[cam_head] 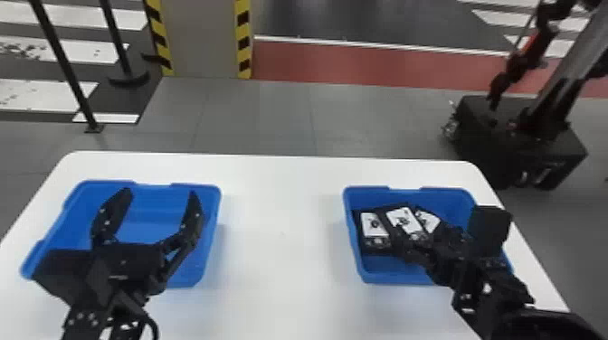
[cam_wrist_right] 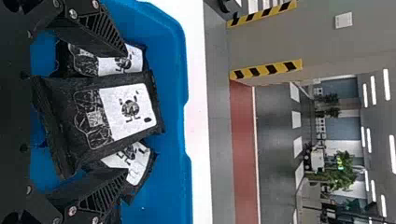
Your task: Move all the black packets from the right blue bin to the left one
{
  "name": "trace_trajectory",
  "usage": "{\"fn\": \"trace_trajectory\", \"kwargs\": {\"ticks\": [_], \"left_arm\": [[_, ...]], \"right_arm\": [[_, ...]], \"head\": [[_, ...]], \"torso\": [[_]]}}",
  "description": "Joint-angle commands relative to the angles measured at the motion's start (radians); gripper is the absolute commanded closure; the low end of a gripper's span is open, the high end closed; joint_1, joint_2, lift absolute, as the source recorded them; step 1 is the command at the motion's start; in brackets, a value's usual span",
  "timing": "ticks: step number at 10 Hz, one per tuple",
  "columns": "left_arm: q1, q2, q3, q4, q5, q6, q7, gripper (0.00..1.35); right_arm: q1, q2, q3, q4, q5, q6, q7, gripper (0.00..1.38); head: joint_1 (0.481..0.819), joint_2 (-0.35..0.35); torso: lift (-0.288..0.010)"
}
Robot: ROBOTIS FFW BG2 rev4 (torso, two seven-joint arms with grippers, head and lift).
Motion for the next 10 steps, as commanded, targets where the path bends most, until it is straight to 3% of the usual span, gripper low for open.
{"fn": "trace_trajectory", "kwargs": {"ticks": [1,6,9,10], "left_arm": [[0.000,0.000,-0.001,0.000,-0.003,0.005,0.000,0.13],[-0.007,0.003,-0.004,-0.002,-0.052,-0.012,0.000,0.13],[-0.007,0.003,-0.003,-0.002,-0.051,-0.014,0.000,0.13],[-0.010,0.003,-0.003,-0.002,-0.052,-0.017,0.000,0.13]], "right_arm": [[-0.018,0.000,0.000,0.014,0.022,0.033,-0.003,0.15],[-0.058,0.003,0.001,0.060,0.061,0.058,-0.011,0.16],[-0.082,0.003,0.000,0.092,0.074,0.090,-0.011,0.37],[-0.090,0.003,0.001,0.092,0.079,0.104,-0.011,0.52]], "head": [[0.695,-0.106],[0.695,-0.124],[0.695,-0.126],[0.695,-0.127]], "torso": [[-0.110],[-0.110],[-0.110],[-0.110]]}}
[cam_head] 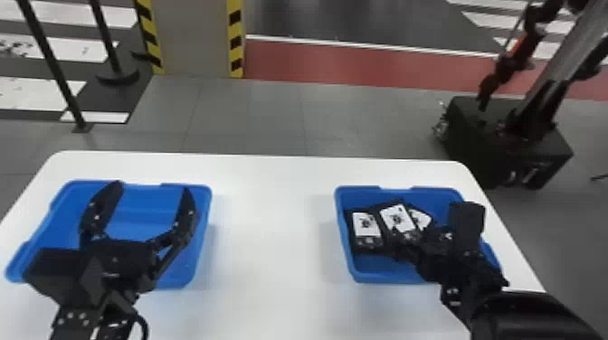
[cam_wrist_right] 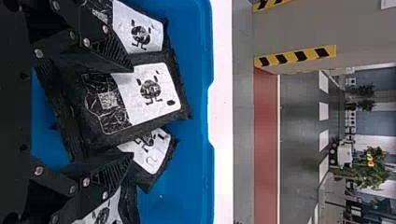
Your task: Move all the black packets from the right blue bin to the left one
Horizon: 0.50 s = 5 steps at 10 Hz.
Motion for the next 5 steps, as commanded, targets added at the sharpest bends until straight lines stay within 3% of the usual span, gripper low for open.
{"fn": "trace_trajectory", "kwargs": {"ticks": [1,2,3,4,5], "left_arm": [[-0.001,0.000,0.000,0.000,-0.001,-0.001,0.000,0.13],[-0.003,0.000,0.003,0.000,0.000,-0.001,0.000,0.13],[-0.001,0.000,0.005,0.000,0.002,-0.003,0.000,0.13],[-0.001,0.000,0.005,0.000,0.002,-0.006,0.000,0.13],[-0.001,0.000,0.003,0.000,0.003,-0.006,0.000,0.13]], "right_arm": [[-0.007,0.000,0.002,0.002,0.004,0.023,0.000,0.67],[-0.007,0.000,0.002,0.005,0.003,0.035,0.000,0.70],[-0.003,0.003,0.002,0.002,-0.002,0.033,0.000,0.94],[0.010,0.011,0.001,-0.013,-0.010,0.018,-0.003,1.04],[0.020,0.012,0.001,-0.035,-0.013,0.006,-0.003,1.04]], "head": [[0.695,-0.128],[0.695,-0.128],[0.695,-0.128],[0.695,-0.125],[0.695,-0.122]], "torso": [[-0.110],[-0.110],[-0.110],[-0.110],[-0.110]]}}
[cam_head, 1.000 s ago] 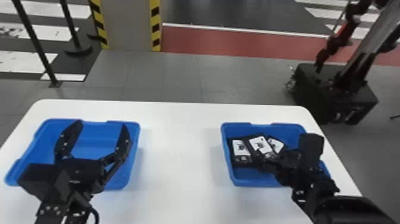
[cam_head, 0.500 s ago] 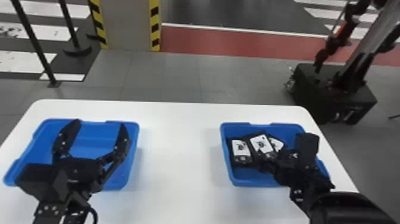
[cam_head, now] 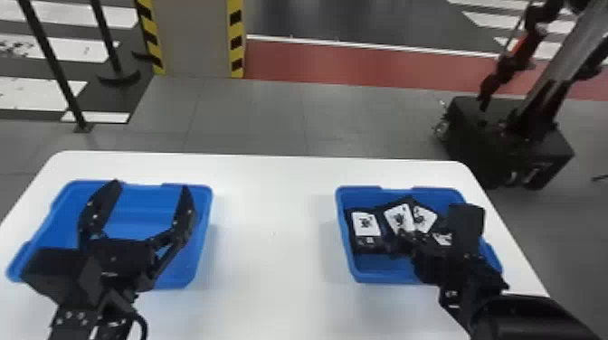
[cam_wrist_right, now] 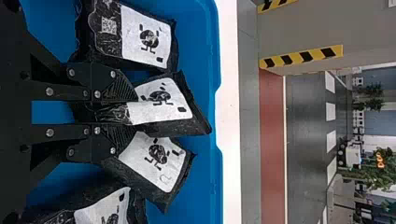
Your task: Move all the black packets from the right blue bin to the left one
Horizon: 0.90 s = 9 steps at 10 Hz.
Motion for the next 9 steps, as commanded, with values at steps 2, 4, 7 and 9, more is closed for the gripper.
{"fn": "trace_trajectory", "kwargs": {"ticks": [2,4,7,9], "left_arm": [[-0.002,0.000,-0.009,0.000,0.038,-0.009,0.000,0.13],[0.000,-0.006,-0.010,-0.032,0.070,-0.017,0.000,0.13],[0.015,-0.006,-0.010,-0.098,0.071,0.037,0.000,0.13],[0.018,-0.009,-0.010,-0.108,0.087,0.045,0.000,0.13]], "right_arm": [[0.059,0.003,0.000,-0.066,-0.054,-0.041,0.000,1.06],[0.162,0.001,0.000,-0.203,-0.133,-0.125,0.005,1.06],[0.142,-0.008,0.000,-0.238,-0.243,-0.206,0.155,1.06],[0.135,0.000,0.001,-0.287,-0.251,-0.196,0.178,1.06]], "head": [[0.695,-0.117],[0.695,-0.106],[0.695,-0.064],[0.695,-0.037]], "torso": [[-0.110],[-0.110],[-0.110],[-0.110]]}}
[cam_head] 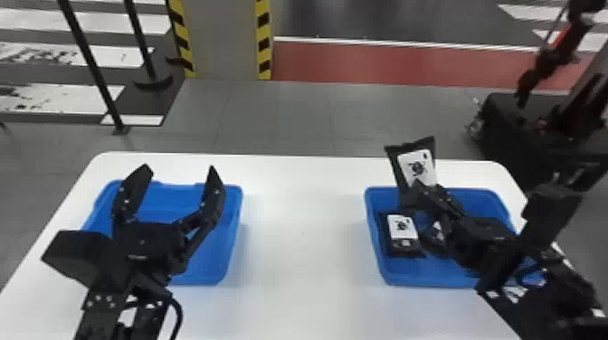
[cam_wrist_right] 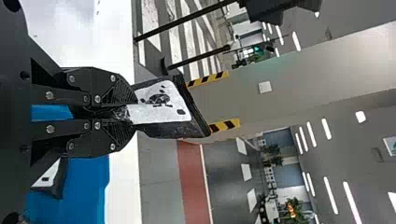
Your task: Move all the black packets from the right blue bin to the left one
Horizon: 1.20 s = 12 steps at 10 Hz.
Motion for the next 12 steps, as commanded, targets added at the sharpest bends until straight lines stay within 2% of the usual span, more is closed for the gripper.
{"fn": "trace_trajectory", "kwargs": {"ticks": [1,3,5,6,8,10,12], "left_arm": [[0.004,-0.001,-0.003,-0.005,0.018,0.011,0.000,0.13],[0.014,0.002,-0.011,-0.045,0.084,0.065,0.000,0.13],[0.017,0.012,-0.027,-0.123,0.163,0.180,0.000,0.13],[0.007,0.025,-0.049,-0.162,0.230,0.261,-0.006,0.13],[-0.013,0.050,-0.080,-0.219,0.307,0.384,-0.023,0.13],[-0.028,0.051,-0.086,-0.221,0.313,0.443,-0.035,0.14],[-0.040,0.051,-0.087,-0.224,0.313,0.504,-0.054,0.14]], "right_arm": [[-0.026,0.002,0.000,0.005,-0.019,0.001,0.056,1.06],[-0.205,-0.014,0.006,0.233,-0.028,0.001,0.318,1.06],[-0.313,-0.014,0.025,0.361,-0.024,0.014,0.461,1.06],[-0.357,-0.014,0.042,0.417,-0.025,0.048,0.528,1.06],[-0.384,-0.015,0.112,0.434,-0.048,0.107,0.586,1.06],[-0.406,-0.014,0.223,0.464,-0.113,0.124,0.600,1.06],[-0.436,-0.011,0.290,0.493,-0.142,0.129,0.608,1.06]], "head": [[0.695,-0.030],[0.695,0.006],[0.695,0.031],[0.695,0.038],[0.695,0.043],[0.695,0.058],[0.695,0.102]], "torso": [[-0.110],[-0.110],[-0.110],[-0.110],[-0.110],[-0.110],[-0.110]]}}
